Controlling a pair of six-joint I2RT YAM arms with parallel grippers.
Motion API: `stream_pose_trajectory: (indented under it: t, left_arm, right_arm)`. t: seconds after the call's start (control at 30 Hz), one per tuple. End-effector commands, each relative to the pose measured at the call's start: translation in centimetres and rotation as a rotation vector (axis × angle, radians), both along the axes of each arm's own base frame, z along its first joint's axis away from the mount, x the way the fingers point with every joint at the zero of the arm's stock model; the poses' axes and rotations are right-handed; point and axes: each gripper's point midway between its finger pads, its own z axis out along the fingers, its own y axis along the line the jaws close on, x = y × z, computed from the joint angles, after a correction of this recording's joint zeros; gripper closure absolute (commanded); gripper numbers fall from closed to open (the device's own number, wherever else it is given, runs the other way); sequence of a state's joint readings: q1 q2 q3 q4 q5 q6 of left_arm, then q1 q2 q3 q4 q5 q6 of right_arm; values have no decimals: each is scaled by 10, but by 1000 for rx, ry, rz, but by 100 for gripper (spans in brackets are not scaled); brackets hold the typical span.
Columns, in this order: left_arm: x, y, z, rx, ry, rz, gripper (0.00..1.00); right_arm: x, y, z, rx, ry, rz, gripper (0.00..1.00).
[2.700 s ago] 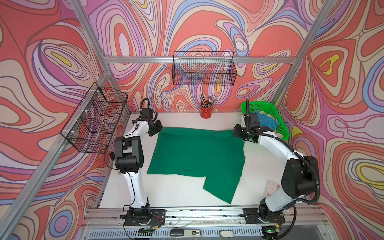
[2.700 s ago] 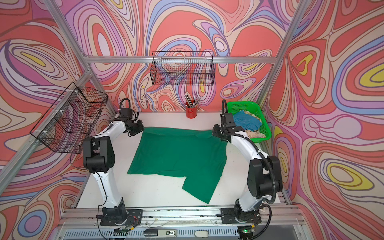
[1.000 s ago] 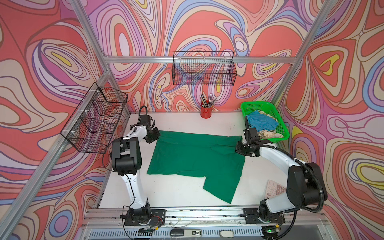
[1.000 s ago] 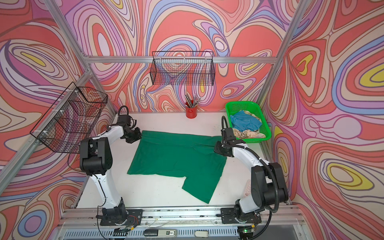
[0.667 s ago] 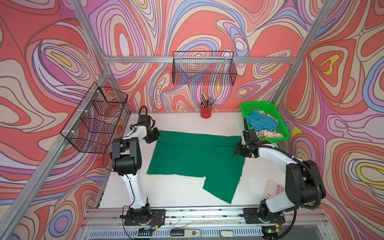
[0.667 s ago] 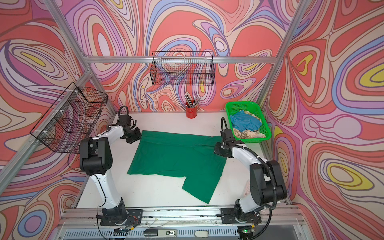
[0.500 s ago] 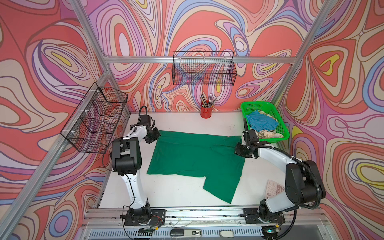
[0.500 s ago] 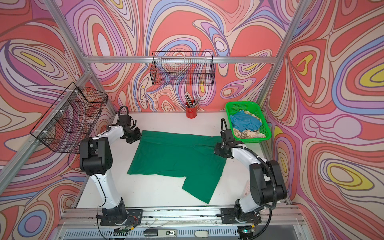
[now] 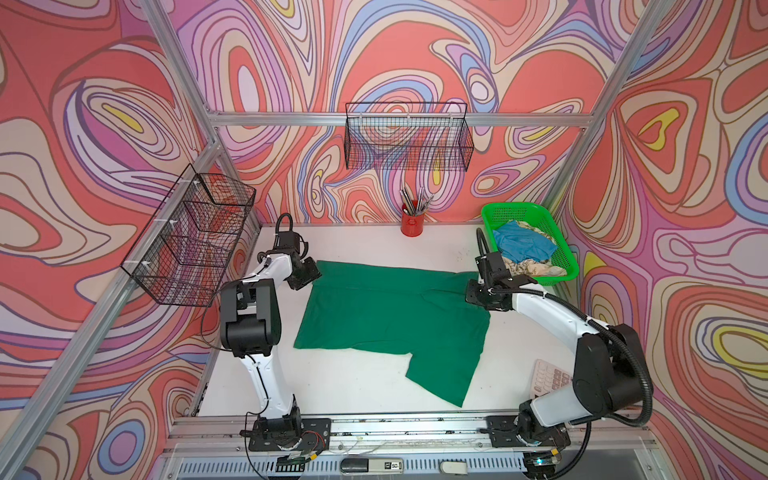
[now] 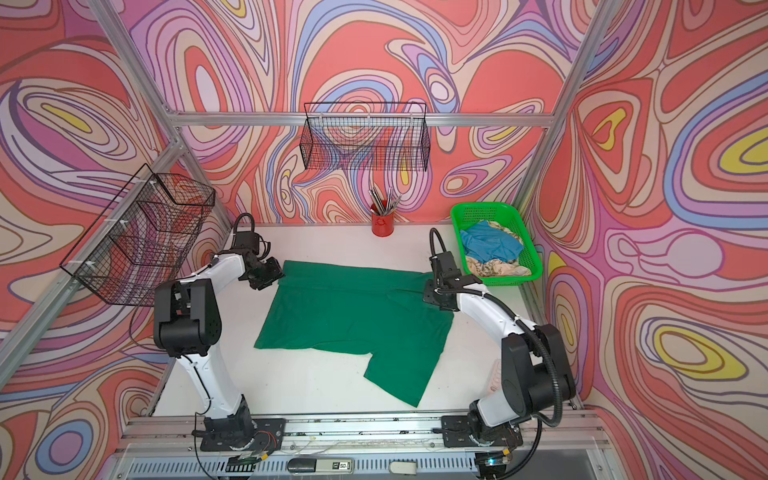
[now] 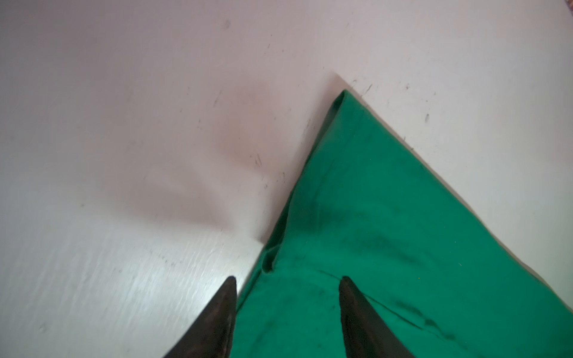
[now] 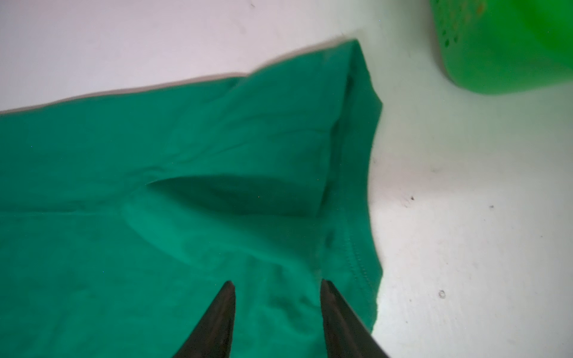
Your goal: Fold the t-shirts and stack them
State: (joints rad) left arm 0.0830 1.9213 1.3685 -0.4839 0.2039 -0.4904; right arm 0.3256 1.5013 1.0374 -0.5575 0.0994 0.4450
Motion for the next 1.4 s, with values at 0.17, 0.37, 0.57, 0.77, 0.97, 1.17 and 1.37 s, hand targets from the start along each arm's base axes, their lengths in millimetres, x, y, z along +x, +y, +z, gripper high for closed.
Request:
stream_pose_trajectory:
  t: [0.17, 0.37, 0.57, 0.77, 0.97, 1.17, 1.37]
  left_arm:
    - [-22, -18, 21, -7, -43, -16, 43]
    - [-27, -27, 17, -19, -38, -35, 43]
    - [-26, -29, 13, -22, -33, -43, 43]
    - [-26, -30, 9, -27, -27, -45, 43]
    - [-26, -29, 9, -23, -25, -45, 43]
    - [-26, -30, 10, -24, -27, -47, 43]
    - [-25, -31, 11, -30, -28, -56, 43]
  right_arm:
    - [-3, 73, -29, -68, 10, 205, 54]
    - [13, 80, -47, -136, 19, 231, 53]
    - [15, 76, -73, -191, 69, 241, 59]
    - [17, 73, -83, -226, 86, 241, 63]
    - [21, 67, -75, -261, 61, 224, 76]
    - [25, 67, -63, -270, 48, 235, 90]
    - [38, 64, -52, -260, 51, 249, 96]
